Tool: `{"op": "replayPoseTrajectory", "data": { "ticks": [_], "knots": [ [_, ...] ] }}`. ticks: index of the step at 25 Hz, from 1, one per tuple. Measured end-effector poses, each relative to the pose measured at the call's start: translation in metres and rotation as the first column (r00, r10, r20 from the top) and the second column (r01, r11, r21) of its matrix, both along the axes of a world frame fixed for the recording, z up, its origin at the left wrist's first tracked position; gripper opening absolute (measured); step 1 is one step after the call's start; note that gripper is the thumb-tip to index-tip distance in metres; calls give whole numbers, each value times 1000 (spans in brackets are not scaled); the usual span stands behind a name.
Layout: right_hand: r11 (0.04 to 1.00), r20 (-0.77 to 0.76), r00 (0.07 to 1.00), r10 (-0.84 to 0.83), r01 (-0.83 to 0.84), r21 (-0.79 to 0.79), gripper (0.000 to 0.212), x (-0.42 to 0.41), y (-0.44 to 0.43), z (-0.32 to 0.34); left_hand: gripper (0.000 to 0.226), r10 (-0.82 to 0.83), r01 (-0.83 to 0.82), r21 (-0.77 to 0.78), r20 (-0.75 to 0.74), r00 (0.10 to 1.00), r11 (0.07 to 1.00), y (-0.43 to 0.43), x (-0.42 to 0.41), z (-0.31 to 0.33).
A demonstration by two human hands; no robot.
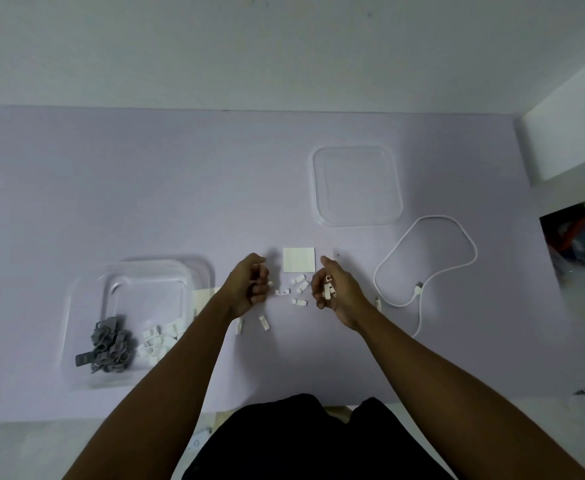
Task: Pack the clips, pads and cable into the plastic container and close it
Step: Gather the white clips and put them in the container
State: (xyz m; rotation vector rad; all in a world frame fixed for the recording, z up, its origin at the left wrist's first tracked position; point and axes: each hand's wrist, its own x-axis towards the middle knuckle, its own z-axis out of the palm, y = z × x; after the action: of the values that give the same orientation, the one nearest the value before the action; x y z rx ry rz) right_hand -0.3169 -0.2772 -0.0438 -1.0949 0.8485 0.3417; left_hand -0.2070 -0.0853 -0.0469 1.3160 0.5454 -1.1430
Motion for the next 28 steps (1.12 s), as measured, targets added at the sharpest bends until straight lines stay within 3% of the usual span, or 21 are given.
{"op": "replayPoseTrajectory", "data": {
  "ticks": [1,3,4,6,9,12,16,20,23,28],
  "knots": [
    [982,-18,999,26,-29,-185,50,-1,0,-5,35,-148,116,182,172,974,976,-1,0,-3],
    [849,-8,992,123,-110,-517,48,-4,0,-18,34,-524,236,561,432,734,793,-1,-4,-11],
    [761,7,979,202,-153,-630,43,-5,0,-24,31,-615,240,642,455,644,728,0,-7,-14],
    [620,31,920,391,-239,-747,25,-5,0,-30,37,-669,265,675,450,592,689,6,-13,-18],
    [494,-39,787,615,-423,-760,31,1,-1,-27,29,-702,290,676,478,528,678,10,-23,-22],
    [384,-130,690,712,-538,-750,44,5,-3,-33,15,-727,281,699,491,480,657,8,-26,-20],
    [332,-148,673,725,-529,-781,43,3,-5,-43,17,-773,295,734,477,418,613,5,-27,-22],
    [243,-178,601,780,-551,-798,47,7,-5,-45,31,-780,315,719,520,348,619,5,-30,-21],
    [186,-195,568,799,-543,-819,37,14,-5,-47,24,-786,315,722,535,310,615,7,-23,-22],
    [207,-173,607,775,-503,-839,29,11,0,-52,20,-799,343,723,510,320,599,4,-20,-21]
  ]
}}
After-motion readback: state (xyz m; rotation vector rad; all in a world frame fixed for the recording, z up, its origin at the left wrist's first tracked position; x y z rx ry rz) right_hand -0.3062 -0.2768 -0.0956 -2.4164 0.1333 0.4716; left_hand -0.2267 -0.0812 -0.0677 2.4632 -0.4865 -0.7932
